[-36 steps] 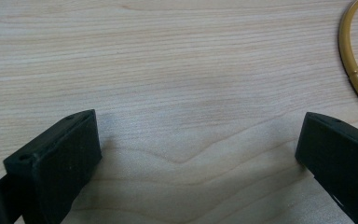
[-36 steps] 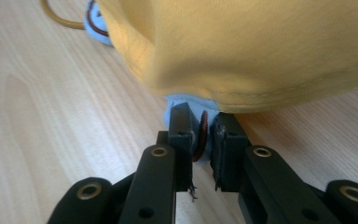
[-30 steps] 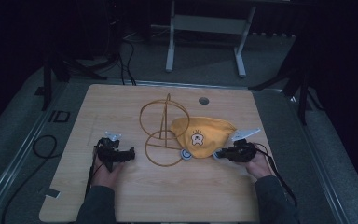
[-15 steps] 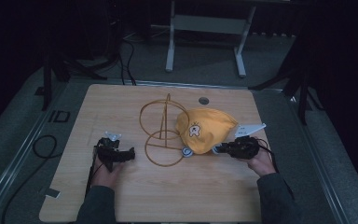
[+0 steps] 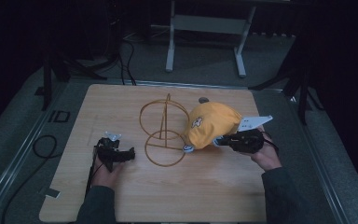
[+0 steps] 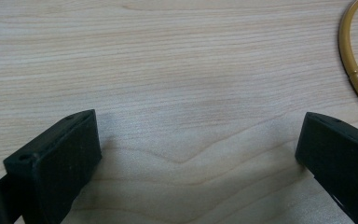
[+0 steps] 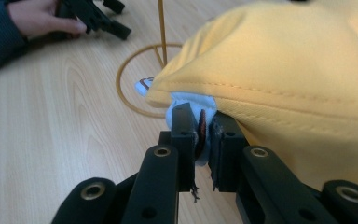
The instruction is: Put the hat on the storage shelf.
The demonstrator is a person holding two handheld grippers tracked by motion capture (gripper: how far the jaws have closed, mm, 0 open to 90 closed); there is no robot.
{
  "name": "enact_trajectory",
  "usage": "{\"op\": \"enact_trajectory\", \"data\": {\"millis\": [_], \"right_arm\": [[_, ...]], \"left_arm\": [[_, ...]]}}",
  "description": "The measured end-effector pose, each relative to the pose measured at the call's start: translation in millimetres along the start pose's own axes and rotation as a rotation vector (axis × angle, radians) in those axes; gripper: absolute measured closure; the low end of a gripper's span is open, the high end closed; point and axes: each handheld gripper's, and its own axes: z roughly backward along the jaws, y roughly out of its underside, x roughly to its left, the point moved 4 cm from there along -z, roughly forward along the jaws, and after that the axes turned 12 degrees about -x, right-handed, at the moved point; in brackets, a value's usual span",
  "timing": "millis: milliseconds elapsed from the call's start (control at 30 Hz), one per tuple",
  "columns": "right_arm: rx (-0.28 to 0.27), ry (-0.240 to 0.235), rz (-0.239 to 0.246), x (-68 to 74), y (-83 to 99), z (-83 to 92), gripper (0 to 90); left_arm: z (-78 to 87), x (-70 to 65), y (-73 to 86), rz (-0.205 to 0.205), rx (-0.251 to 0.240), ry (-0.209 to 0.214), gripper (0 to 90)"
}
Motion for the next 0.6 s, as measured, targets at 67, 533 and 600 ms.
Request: {"op": "enact_trajectory", "data": {"millis": [67, 533, 600], "right_arm": [[-0.031, -0.012, -0.006, 1.2, -5.5, 3.7, 82.1], [-0.143, 0.030, -0.133, -14.0, -6.5, 20.9, 80.1], [-0.124, 0.108, -0.154, -23.8, 1.0, 24.6, 78.1]], "left_arm": [[0.0, 0.0, 0.0, 0.000, 0.000, 0.000, 0.0], [-0.2, 0.0, 0.0, 0.000, -0.003, -0.001, 0.0], [-0.2, -0.2, 0.0, 0.002, -0.003, -0.001, 0.0]]}}
